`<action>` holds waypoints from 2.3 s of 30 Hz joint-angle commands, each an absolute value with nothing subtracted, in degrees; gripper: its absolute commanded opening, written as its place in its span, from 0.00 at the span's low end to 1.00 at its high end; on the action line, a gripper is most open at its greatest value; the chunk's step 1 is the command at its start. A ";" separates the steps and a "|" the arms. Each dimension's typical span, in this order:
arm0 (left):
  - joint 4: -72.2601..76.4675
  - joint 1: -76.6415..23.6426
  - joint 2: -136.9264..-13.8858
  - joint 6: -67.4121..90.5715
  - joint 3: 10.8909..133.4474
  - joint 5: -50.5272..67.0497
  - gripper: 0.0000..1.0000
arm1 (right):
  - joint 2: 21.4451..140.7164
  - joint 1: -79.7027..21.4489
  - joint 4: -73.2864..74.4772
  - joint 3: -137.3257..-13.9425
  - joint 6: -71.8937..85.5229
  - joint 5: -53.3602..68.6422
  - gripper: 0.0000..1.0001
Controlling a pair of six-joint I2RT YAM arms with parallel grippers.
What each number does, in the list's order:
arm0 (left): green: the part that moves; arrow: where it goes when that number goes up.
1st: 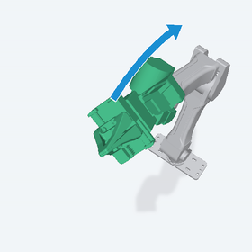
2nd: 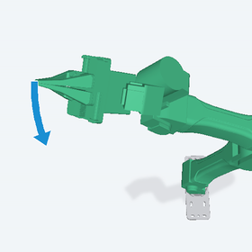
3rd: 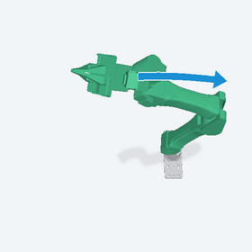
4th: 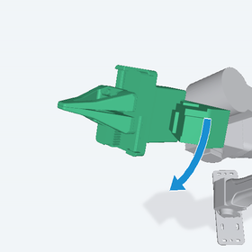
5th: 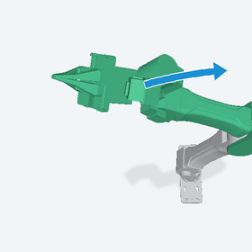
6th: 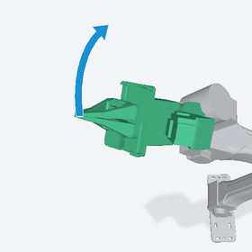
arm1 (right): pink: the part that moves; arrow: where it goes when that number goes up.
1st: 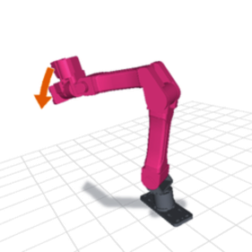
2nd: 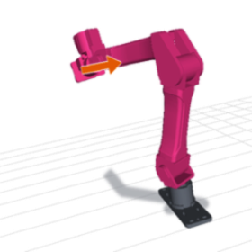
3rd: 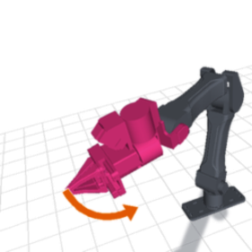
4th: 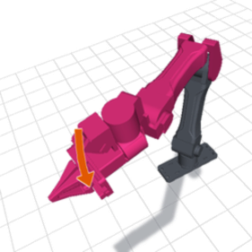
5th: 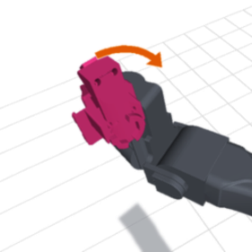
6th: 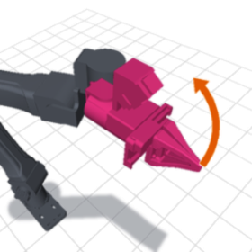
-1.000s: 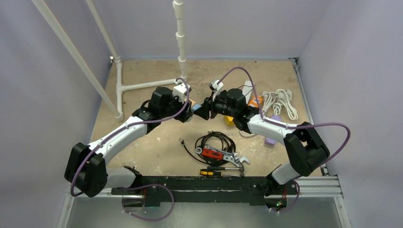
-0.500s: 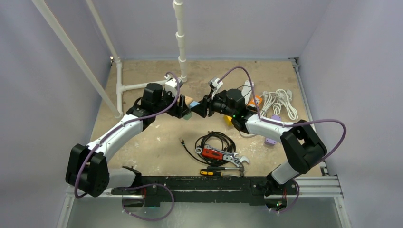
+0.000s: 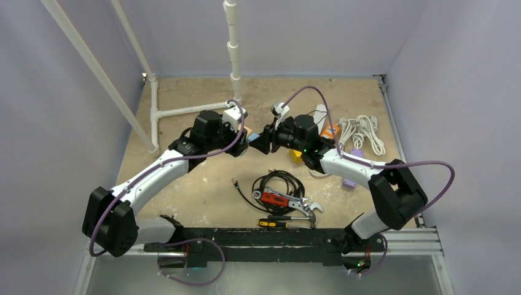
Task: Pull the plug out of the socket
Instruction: Remove the plug from the socket.
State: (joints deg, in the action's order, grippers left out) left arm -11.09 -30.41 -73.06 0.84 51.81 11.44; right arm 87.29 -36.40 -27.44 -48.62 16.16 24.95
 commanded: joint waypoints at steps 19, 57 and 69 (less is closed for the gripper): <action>-5.37 -20.74 -69.74 7.90 52.23 23.47 0.00 | 90.39 -35.76 -32.89 -48.18 15.71 22.36 0.00; -3.66 -17.56 -70.33 11.04 51.78 26.25 0.00 | 87.37 -35.73 -29.67 -47.83 15.82 20.02 0.00; -11.35 -25.85 -70.52 0.95 53.87 13.33 0.00 | 83.25 -35.69 -23.97 -52.00 15.64 18.68 0.00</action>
